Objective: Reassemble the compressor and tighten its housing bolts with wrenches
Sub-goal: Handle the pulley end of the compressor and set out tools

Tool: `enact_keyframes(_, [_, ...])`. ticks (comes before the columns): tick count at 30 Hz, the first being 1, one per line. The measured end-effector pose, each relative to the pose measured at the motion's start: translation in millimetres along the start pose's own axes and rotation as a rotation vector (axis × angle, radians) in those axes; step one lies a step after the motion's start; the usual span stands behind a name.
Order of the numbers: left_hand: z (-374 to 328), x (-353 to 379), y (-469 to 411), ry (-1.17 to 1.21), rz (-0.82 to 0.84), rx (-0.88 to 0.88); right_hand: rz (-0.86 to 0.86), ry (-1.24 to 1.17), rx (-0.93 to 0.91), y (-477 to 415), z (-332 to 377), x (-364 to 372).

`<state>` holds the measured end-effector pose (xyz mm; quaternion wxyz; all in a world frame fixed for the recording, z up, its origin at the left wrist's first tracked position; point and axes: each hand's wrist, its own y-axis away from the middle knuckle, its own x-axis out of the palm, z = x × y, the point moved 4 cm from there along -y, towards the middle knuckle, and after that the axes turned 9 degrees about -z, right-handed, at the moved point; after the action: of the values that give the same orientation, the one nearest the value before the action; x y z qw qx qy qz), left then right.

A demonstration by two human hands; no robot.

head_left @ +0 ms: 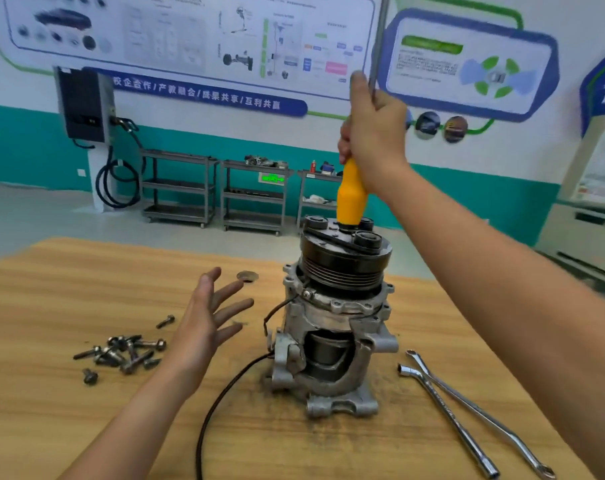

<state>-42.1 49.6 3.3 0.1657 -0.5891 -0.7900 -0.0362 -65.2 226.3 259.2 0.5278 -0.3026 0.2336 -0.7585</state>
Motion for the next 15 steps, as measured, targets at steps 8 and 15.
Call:
enact_keyframes(8, [-123,56,14,-0.050,-0.027,0.353,0.091,-0.059,-0.027,25,-11,2])
enact_keyframes(15, [-175,144,-1,-0.226,0.110,0.432,0.361,0.343,-0.008,42,-38,-7])
